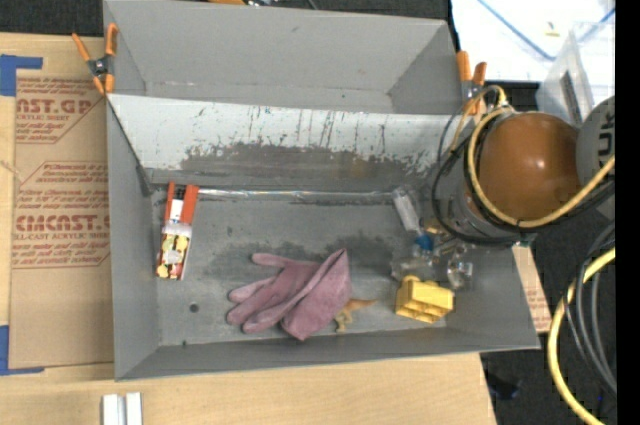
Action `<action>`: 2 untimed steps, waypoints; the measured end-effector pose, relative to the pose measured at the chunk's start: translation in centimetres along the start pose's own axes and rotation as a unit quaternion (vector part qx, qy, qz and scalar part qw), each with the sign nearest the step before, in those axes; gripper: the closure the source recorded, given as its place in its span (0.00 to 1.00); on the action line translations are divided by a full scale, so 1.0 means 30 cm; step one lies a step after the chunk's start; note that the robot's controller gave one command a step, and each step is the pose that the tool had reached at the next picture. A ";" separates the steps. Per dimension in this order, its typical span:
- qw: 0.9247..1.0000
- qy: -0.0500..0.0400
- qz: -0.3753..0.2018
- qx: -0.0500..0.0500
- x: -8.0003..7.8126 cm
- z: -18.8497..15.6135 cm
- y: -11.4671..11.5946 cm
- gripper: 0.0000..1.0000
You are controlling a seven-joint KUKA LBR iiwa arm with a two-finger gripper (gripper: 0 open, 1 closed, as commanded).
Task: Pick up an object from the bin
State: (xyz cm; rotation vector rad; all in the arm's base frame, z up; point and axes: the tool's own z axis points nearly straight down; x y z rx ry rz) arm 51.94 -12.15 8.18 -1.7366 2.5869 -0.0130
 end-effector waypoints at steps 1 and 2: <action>1.000 0.000 0.000 0.000 0.000 0.000 0.000 1.00; 1.000 -0.007 -0.009 -0.003 0.004 0.021 -0.022 1.00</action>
Offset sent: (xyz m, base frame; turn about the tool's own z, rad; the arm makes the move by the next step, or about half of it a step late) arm 0.0044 -0.0150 -0.0085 -0.0201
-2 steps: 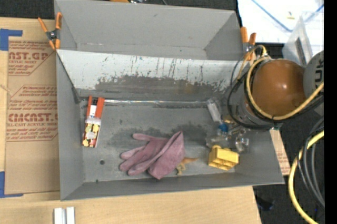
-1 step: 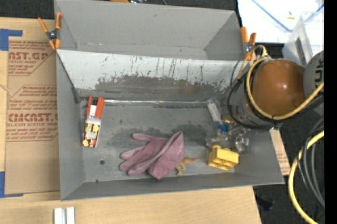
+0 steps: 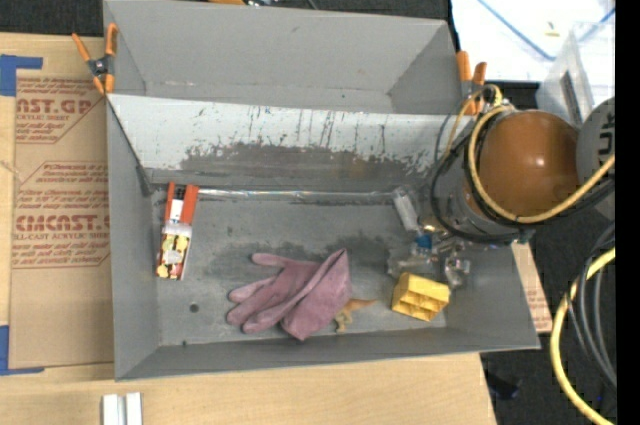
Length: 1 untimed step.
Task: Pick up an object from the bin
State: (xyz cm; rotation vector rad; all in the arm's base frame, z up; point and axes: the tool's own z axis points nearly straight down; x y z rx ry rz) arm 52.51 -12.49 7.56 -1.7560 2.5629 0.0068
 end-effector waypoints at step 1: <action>1.000 -0.001 -0.010 0.007 -0.009 0.007 0.030 1.00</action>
Offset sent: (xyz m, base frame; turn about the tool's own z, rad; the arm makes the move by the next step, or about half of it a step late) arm 0.0009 0.0160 -0.0056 0.0180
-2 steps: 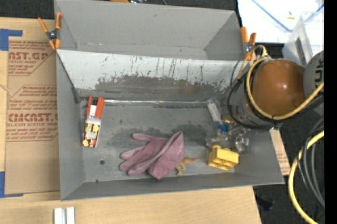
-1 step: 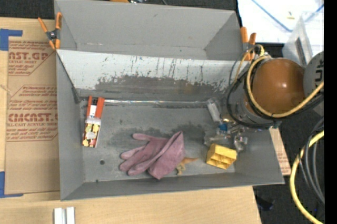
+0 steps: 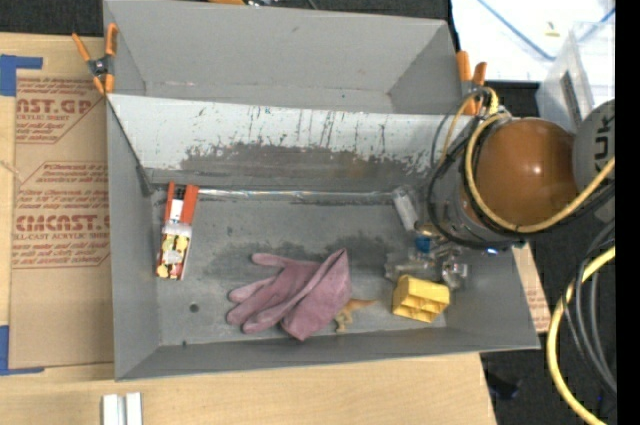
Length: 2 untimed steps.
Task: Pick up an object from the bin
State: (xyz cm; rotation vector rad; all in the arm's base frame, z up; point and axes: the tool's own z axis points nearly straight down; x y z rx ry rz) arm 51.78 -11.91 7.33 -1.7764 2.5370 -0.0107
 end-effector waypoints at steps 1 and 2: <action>1.000 -0.002 0.020 -0.003 -0.048 0.007 -0.018 1.00; 1.000 -0.003 0.015 0.006 -0.047 0.000 0.064 1.00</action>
Offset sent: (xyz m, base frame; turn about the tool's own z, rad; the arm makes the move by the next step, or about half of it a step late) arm -0.0177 0.0181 -0.0033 0.0316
